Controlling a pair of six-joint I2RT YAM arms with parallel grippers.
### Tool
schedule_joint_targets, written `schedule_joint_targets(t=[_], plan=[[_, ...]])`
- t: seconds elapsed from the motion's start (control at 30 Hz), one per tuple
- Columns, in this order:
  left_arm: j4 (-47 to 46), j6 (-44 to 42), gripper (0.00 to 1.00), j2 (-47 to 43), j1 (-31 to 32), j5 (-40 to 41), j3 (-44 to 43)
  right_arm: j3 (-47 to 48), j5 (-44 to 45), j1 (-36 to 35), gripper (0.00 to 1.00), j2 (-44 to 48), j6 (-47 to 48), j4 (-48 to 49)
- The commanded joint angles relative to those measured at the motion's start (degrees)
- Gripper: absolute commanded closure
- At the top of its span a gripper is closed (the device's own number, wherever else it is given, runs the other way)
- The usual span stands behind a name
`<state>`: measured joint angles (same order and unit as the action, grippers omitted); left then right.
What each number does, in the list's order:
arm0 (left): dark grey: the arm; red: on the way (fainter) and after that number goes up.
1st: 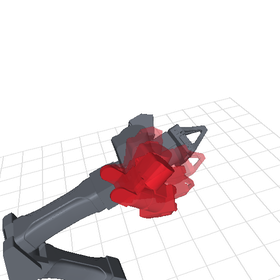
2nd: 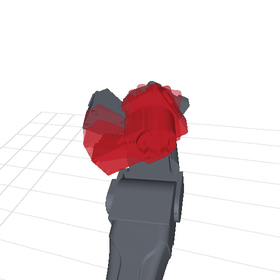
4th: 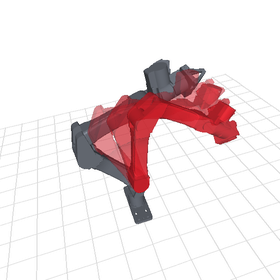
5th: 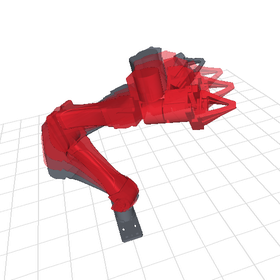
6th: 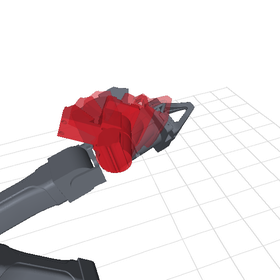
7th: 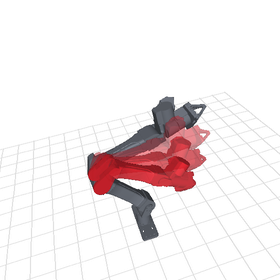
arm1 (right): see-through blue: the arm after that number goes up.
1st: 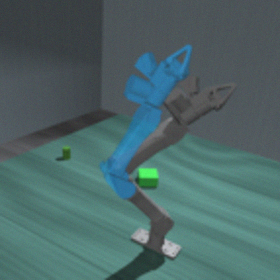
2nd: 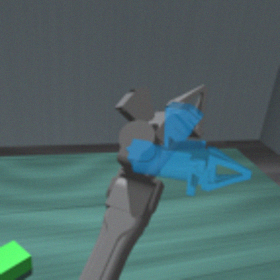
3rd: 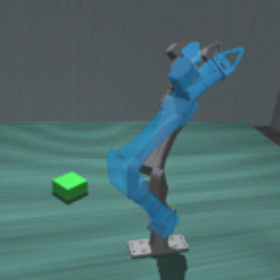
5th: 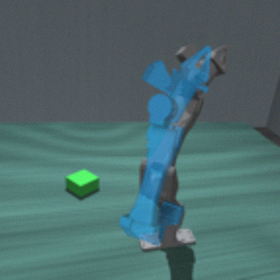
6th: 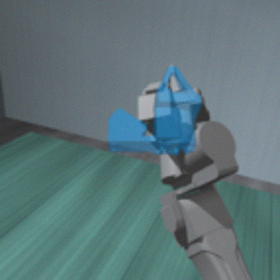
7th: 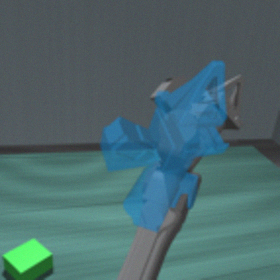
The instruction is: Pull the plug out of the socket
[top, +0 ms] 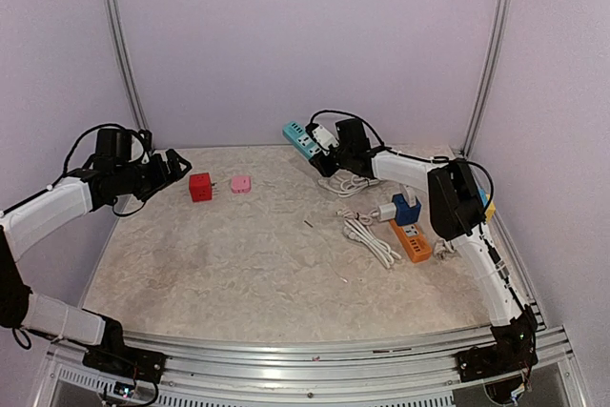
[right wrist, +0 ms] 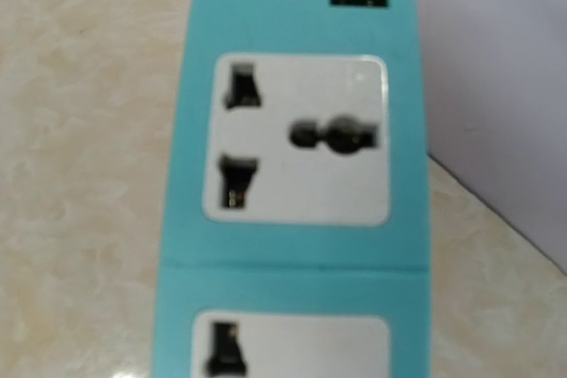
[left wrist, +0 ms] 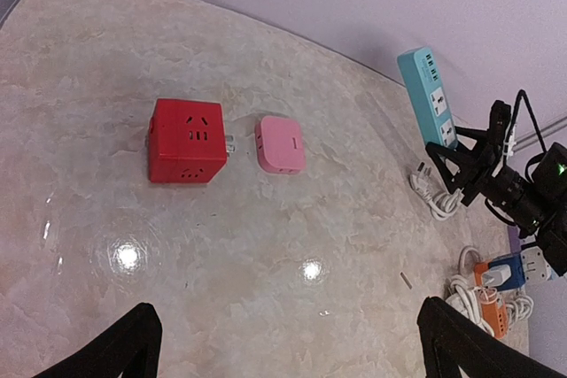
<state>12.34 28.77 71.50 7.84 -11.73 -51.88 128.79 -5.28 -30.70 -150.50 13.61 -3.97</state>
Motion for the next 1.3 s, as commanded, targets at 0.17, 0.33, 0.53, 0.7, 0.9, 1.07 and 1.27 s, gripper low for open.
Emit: schedule_joint_targets(t=[0.17, 0.33, 0.53, 0.7, 0.9, 1.07, 1.27], plan=[[1.7, -2.1, 0.01, -2.0, -0.5, 0.2, -0.1, 2.8, 1.0, -0.6, 0.60, -2.3, -1.4, -0.2], [1.7, -1.9, 0.01, -2.4, -0.7, 0.0, 0.0, 2.9, 1.0, -0.8, 0.56, -2.5, -1.3, -0.3], [1.6, -1.8, 0.01, -2.6, -1.0, -0.1, 0.3, 3.5, 2.9, -1.8, 0.52, -3.4, 0.3, -0.4], [1.5, -1.8, 0.01, -2.5, -1.2, -0.6, 0.2, 4.5, 4.5, -2.0, 0.46, -3.9, 0.4, -0.7], [1.5, -1.8, 0.01, -2.8, -1.3, -0.7, 0.5, 4.5, 4.9, -2.2, 0.40, -4.0, 1.2, -0.9], [1.2, -1.8, 0.01, -3.2, -1.7, -1.1, 1.0, 4.4, 4.9, -2.4, 0.38, -3.9, 1.8, -1.0], [0.9, -2.1, 0.01, -3.1, -1.4, -2.7, 0.5, 4.5, 3.2, -3.6, 0.17, -0.1, 1.3, -1.5]])
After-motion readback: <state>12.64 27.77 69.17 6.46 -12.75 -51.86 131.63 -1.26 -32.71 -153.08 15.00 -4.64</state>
